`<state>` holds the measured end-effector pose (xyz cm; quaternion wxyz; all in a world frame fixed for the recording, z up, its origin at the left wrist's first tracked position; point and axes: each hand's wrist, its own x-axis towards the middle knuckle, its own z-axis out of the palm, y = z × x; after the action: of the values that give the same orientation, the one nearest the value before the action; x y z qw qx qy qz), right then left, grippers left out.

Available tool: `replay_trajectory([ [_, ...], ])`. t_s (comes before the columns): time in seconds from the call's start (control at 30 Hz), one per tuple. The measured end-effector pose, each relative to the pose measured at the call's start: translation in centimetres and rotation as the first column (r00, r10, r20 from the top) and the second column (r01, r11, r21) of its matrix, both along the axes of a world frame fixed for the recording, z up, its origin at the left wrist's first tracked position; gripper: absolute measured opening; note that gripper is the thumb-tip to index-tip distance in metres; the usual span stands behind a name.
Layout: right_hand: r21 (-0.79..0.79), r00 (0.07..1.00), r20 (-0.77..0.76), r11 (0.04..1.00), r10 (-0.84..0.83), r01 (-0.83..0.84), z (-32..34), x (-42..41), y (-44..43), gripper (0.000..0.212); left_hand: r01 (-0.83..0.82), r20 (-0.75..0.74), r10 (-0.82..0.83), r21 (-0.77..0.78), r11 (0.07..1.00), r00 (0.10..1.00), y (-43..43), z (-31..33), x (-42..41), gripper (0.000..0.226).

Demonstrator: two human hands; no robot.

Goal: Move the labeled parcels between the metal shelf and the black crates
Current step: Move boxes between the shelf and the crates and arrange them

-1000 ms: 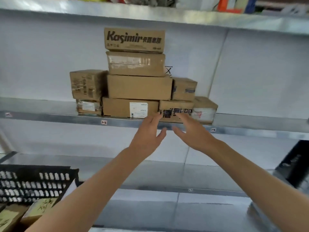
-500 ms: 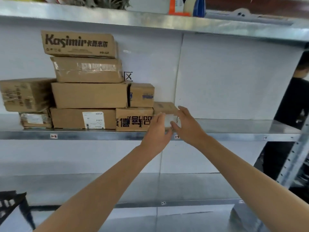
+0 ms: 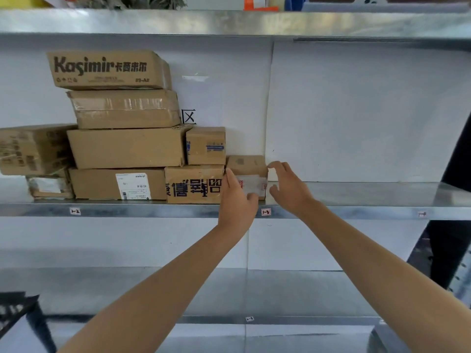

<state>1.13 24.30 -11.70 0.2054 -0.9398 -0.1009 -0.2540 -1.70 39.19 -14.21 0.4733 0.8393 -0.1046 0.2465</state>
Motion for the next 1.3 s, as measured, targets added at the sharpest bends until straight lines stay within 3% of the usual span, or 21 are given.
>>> replay_trajectory([
  [0.1, 0.368, 0.992, -0.110, 0.930, 0.060, -0.015, -0.3, 0.6, 0.3, 0.043, -0.074, -0.037, 0.069, -0.171, 0.983, 0.997, -1.2, 1.0, 0.7, 0.076],
  [0.2, 0.599, 0.972, -0.213, 0.799, 0.098, 0.051, 0.4, 1.2, 0.7, 0.041, -0.075, -0.115, 0.052, -0.208, 0.975, 0.992, -1.6, 1.8, 1.6, 0.060],
  [0.33, 0.707, 0.963, -0.247, 0.699, 0.107, 0.104, 1.3, 2.0, 0.0, 0.050, -0.051, -0.155, 0.011, -0.255, 0.966, 0.988, -1.7, 2.3, 2.1, 0.036],
  [0.53, 0.791, 0.899, -0.387, 0.575, 0.206, 0.209, 1.2, 1.7, -0.3, 0.053, -0.057, -0.446, -0.090, -0.306, 0.950, 0.890, -1.8, 2.8, 2.2, 0.065],
  [0.63, 0.826, 0.927, -0.318, 0.538, 0.200, 0.168, 0.7, 0.9, -0.7, 0.038, -0.057, -0.398, -0.117, -0.400, 0.915, 0.910, -2.0, 2.5, 1.6, 0.055],
  [0.73, 0.884, 0.953, -0.199, 0.461, 0.227, 0.075, 0.3, -0.9, -1.2, 0.027, -0.008, -0.283, -0.187, -0.571, 0.821, 0.941, -2.0, 2.4, 0.6, 0.040],
  [0.9, 0.929, 0.967, -0.033, 0.364, 0.254, -0.064, -0.6, -4.6, -1.6, 0.032, 0.090, -0.120, -0.243, -0.705, 0.703, 0.963, -1.8, 1.8, -1.8, 0.017],
  [1.0, 0.941, 0.971, -0.001, 0.329, 0.239, -0.080, -1.0, -6.9, -1.9, 0.028, 0.168, -0.033, -0.276, -0.721, 0.672, 0.961, -1.6, 1.4, -3.7, 0.020],
  [1.1, 0.968, 0.968, 0.035, 0.231, 0.249, -0.094, -1.9, -8.7, -2.4, 0.027, 0.238, 0.020, -0.323, -0.718, 0.654, 0.946, -1.5, 0.3, -5.8, 0.029],
  [1.3, 0.991, 0.935, 0.010, 0.119, 0.355, -0.056, -4.4, -10.7, -3.0, 0.042, 0.307, 0.031, -0.372, -0.630, 0.713, 0.928, -1.1, -1.9, -8.0, 0.016],
])
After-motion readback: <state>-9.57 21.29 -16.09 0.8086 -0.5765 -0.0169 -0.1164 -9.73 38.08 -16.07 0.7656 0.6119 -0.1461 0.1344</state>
